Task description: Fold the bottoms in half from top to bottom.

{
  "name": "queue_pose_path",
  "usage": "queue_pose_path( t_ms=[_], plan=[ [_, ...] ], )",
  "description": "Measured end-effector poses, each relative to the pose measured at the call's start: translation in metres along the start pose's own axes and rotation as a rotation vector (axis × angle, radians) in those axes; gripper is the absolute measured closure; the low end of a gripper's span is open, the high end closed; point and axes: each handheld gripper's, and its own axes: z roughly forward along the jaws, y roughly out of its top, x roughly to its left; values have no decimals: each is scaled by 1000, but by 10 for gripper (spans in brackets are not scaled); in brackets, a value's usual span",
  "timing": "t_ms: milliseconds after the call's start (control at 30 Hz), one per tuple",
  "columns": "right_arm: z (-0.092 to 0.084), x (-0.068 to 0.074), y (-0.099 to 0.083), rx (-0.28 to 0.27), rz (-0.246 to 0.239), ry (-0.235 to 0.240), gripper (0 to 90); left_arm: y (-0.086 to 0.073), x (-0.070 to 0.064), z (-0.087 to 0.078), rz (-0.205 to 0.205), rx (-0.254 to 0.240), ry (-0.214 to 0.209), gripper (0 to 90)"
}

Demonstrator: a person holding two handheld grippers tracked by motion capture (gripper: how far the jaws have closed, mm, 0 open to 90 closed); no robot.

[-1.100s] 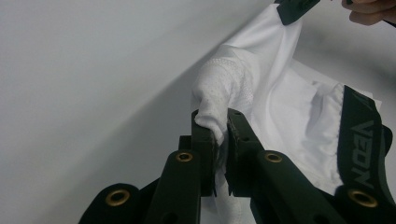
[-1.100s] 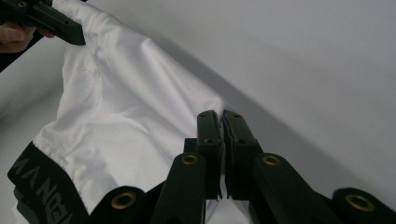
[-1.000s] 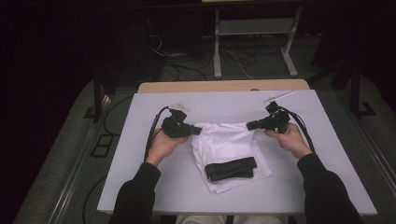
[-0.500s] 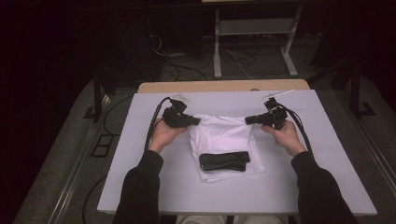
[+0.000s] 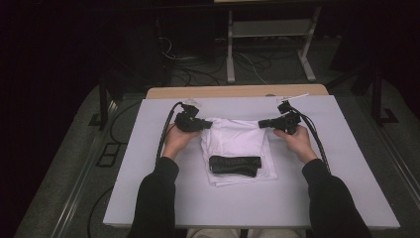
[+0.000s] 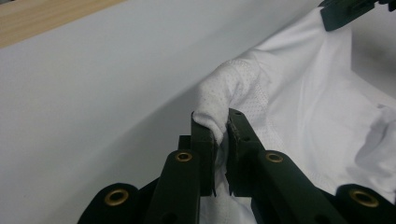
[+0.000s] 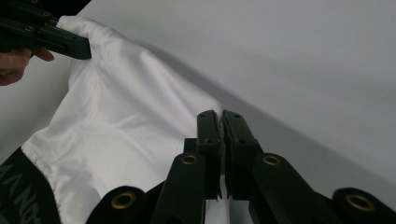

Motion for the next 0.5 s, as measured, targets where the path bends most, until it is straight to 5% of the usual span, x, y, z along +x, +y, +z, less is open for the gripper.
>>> queue_pose_path(
  t_ms=[500],
  plan=[
    [15,-10,5,-10,34,-40,834,-6,9,17,-46,-46,55,793]
  ],
)
